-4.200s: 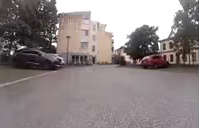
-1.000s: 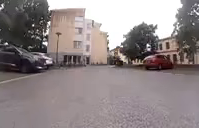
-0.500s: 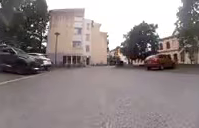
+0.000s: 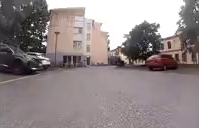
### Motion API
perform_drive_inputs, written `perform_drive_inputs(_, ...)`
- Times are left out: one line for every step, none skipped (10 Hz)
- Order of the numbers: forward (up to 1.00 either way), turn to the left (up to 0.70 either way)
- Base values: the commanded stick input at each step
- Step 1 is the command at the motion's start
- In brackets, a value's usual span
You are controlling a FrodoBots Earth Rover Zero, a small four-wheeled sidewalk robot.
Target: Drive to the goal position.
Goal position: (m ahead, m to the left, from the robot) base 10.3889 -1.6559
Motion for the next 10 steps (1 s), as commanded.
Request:
perform_drive_inputs(0.6,-0.15)
perform_drive_inputs(0.6,-0.15)
perform_drive_inputs(0.6,-0.04)
perform_drive_inputs(0.6,0.0)
perform_drive_inputs(0.6,0.0)
perform_drive_inputs(0.6,0.0)
perform_drive_inputs(0.6,0.0)
perform_drive_inputs(0.6,0.0)
perform_drive_inputs(0.6,0.0)
perform_drive_inputs(0.6,0.0)
